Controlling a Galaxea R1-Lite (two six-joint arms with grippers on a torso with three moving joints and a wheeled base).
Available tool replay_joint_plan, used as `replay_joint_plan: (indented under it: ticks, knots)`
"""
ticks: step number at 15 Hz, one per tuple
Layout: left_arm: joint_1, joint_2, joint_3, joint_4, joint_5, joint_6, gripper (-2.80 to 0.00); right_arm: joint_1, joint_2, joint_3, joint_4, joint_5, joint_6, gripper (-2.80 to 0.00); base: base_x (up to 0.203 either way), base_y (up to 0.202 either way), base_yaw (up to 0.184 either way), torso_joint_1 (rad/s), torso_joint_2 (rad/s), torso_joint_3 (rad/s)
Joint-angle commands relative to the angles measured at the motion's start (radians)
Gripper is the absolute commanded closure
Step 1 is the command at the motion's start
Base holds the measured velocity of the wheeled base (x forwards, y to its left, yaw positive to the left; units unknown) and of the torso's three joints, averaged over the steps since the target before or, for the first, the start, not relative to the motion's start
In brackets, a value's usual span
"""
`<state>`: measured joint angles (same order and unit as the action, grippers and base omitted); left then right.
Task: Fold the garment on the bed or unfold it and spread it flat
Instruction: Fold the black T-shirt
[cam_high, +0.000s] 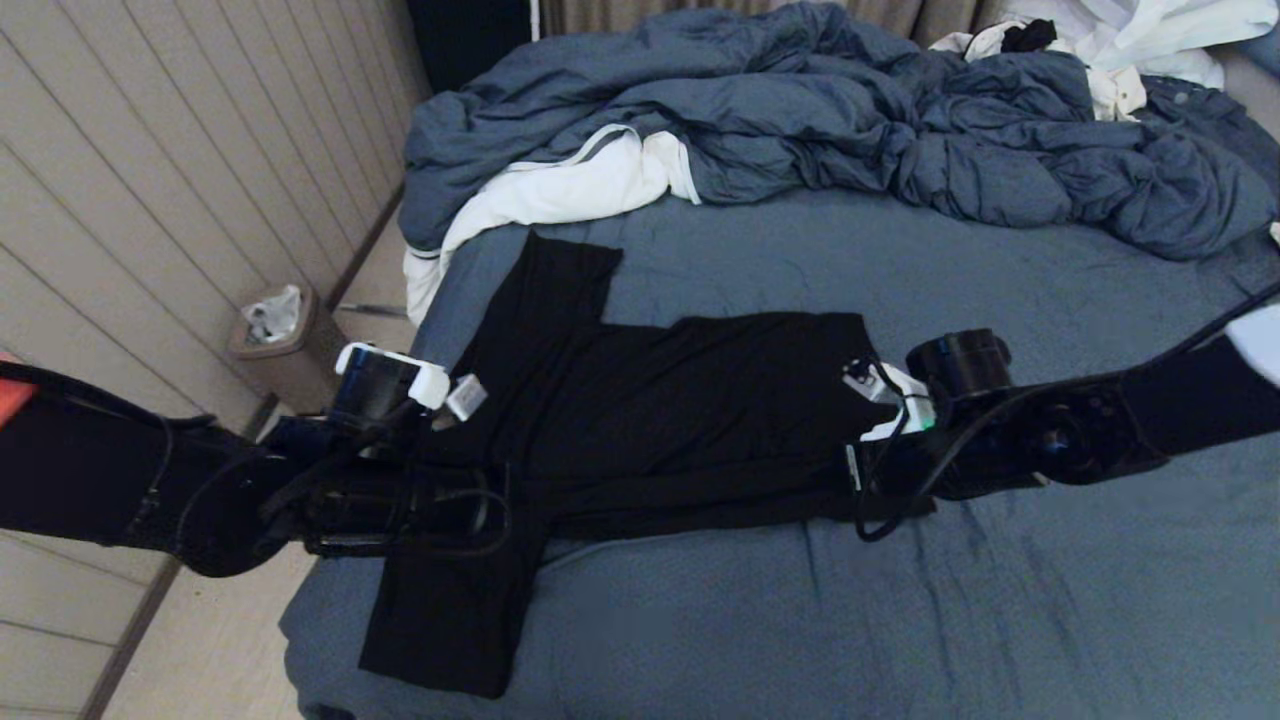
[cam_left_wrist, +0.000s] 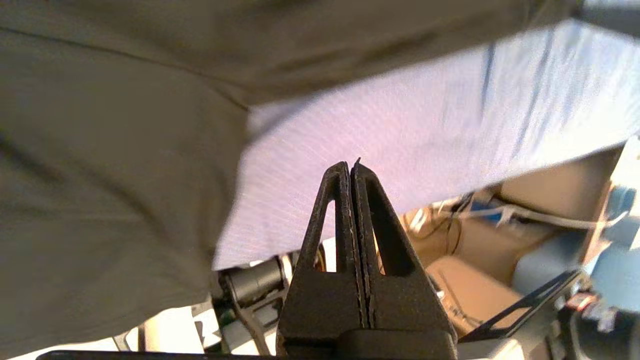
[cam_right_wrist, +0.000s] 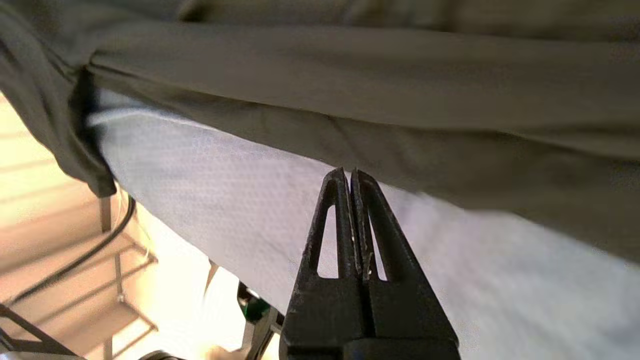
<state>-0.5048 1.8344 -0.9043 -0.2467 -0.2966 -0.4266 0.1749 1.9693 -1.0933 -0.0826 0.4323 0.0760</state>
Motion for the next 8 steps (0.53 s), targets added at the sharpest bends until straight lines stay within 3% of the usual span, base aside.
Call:
replay_joint_plan:
  ticks: [1, 3, 8]
  knots:
    - [-0.026, 0.047, -0.004, -0.018, 0.008, -0.012, 0.00, 0.052, 0.114, -0.053, 0.000, -0.002, 0.002, 0.00, 0.000, 0.000, 0.000, 0.000, 0.00, 0.000]
    - [-0.024, 0.037, 0.008, -0.046, 0.053, -0.031, 0.00, 0.092, 0.171, -0.118, 0.000, -0.022, 0.004, 0.00, 0.000, 0.000, 0.000, 0.000, 0.00, 0.000]
    - [-0.024, 0.018, 0.071, -0.167, 0.071, -0.081, 0.00, 0.127, 0.244, -0.214, 0.003, -0.078, 0.008, 0.00, 0.000, 0.000, 0.000, 0.000, 0.00, 0.000]
